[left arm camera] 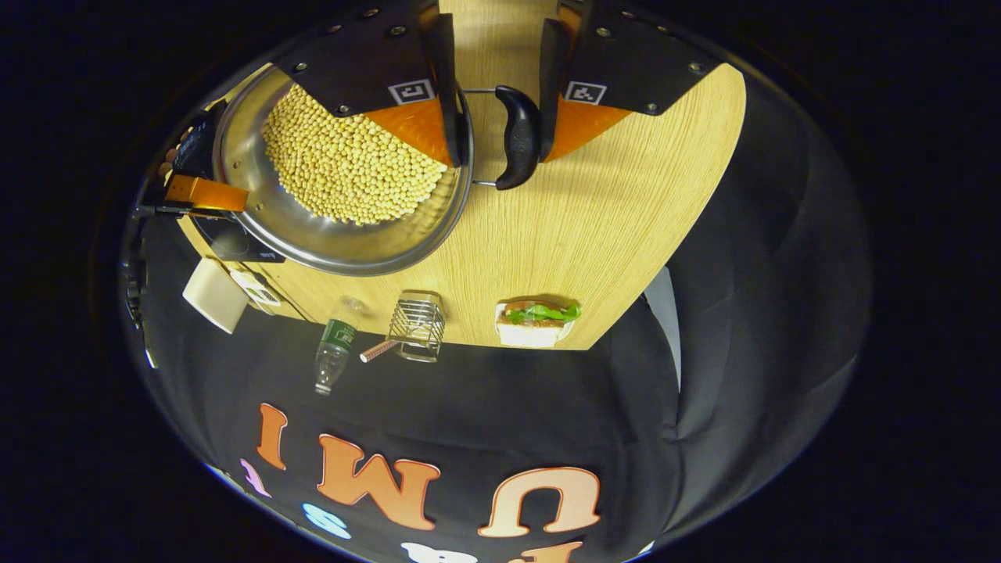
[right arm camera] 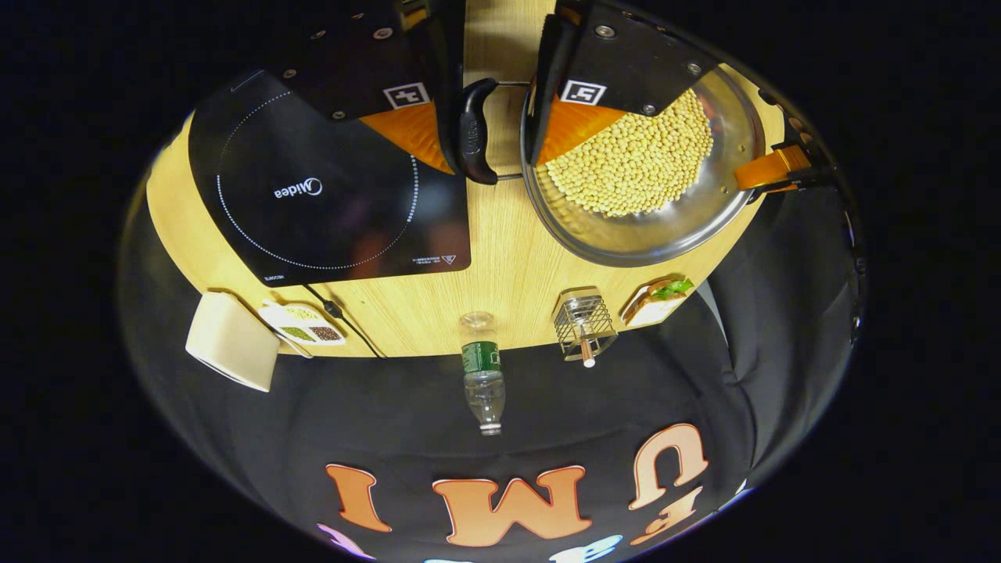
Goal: First push the handle of the pot to place it horizontally, then grasp the pot with both hands and set it on the induction cooktop.
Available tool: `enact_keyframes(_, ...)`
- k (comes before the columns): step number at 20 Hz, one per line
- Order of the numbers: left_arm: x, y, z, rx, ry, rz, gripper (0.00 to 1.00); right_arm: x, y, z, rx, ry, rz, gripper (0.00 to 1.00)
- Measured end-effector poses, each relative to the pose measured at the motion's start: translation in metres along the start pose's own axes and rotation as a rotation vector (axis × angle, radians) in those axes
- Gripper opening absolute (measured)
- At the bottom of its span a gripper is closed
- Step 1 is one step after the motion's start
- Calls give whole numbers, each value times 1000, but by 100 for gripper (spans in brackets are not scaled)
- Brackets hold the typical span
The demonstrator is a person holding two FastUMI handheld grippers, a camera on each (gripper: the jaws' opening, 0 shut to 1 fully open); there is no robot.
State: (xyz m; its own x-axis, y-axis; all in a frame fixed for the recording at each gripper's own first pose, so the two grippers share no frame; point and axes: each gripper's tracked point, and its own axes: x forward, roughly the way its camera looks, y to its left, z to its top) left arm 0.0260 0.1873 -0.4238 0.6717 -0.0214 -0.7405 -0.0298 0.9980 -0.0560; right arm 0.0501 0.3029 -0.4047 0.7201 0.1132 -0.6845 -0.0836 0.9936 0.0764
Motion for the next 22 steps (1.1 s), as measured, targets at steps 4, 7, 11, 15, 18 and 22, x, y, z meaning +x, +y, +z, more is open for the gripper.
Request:
enact_keyframes(4, -15, -7, 7, -5, -14, 5, 45, -10, -4, 12, 54, -9, 36, 43)
enact_keyframes(7, -30, -16, 25, 37, -57, 17, 45, -21, -13, 24, 70, -27, 50, 43)
enact_keyframes(11, -40, -42, 44, 52, -82, 1, 43, -37, -35, 41, 90, -53, 51, 43)
enact_keyframes(15, -44, -73, 56, 70, -90, -24, 45, -51, -64, 52, 112, -69, 33, 43)
enact_keyframes(18, -48, -99, 62, 83, -91, -51, 44, -59, -92, 59, 128, -75, 18, 43)
enact_keyframes(22, -49, -138, 68, 97, -88, -84, 45, -68, -130, 65, 158, -88, -9, 43)
